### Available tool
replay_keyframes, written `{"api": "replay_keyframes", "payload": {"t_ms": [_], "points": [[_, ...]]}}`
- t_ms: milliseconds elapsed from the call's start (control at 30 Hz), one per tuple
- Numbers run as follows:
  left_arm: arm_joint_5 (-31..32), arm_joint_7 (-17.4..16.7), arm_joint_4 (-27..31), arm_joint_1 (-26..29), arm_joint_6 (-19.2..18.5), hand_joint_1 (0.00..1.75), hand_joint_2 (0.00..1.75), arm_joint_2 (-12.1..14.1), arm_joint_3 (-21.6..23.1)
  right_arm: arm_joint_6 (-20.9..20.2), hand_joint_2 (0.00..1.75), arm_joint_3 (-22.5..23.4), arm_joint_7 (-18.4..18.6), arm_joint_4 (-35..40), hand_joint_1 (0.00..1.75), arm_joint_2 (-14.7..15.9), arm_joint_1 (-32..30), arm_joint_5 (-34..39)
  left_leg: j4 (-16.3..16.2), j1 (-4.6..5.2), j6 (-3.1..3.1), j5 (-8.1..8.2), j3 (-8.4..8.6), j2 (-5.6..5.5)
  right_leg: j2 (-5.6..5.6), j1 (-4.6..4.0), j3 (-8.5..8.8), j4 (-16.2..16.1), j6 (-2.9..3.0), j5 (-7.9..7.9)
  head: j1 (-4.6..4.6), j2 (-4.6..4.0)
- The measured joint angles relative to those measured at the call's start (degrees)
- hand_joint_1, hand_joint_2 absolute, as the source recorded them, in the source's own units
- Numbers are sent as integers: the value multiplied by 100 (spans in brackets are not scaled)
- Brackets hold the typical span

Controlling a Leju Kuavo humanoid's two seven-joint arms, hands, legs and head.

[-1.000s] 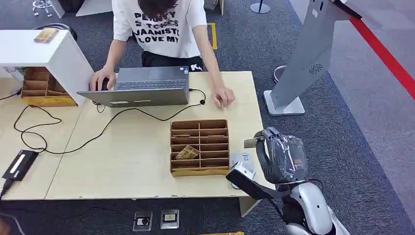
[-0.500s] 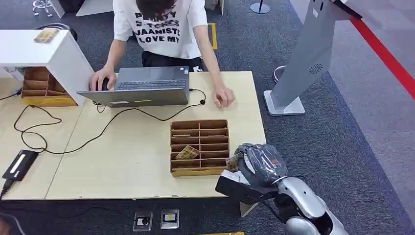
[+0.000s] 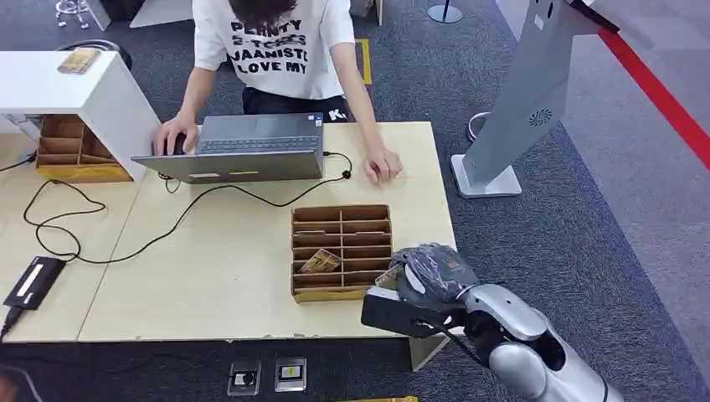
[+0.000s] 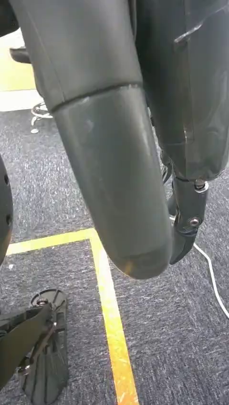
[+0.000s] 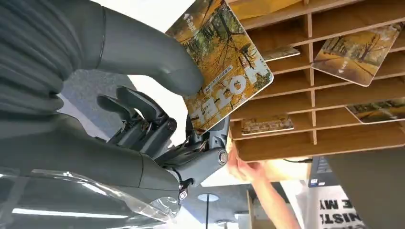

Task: Pass the card to the sensor for recognition and then transmit it.

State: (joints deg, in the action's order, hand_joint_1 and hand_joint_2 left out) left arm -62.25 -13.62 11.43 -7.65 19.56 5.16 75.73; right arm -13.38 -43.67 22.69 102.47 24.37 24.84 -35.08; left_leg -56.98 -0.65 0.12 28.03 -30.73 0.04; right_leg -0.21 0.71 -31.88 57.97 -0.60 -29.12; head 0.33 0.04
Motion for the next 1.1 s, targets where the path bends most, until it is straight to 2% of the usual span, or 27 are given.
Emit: {"api": "replay_keyframes", "payload": {"t_ms": [733,1100], "points": [[-124,-9,-2,2,2,0,0,2,-7,109,175,-732,0,-1661,175,147,811,645,0,0,0,0,-2,-5,-5,0,-1,0,0,0,0,0],[-304,-85,0,6,85,0,0,0,-70,-4,175,-1082,-192,-2286,175,109,1201,743,0,0,0,-1,-4,-8,-8,0,0,1,0,0,0,-2]]}}
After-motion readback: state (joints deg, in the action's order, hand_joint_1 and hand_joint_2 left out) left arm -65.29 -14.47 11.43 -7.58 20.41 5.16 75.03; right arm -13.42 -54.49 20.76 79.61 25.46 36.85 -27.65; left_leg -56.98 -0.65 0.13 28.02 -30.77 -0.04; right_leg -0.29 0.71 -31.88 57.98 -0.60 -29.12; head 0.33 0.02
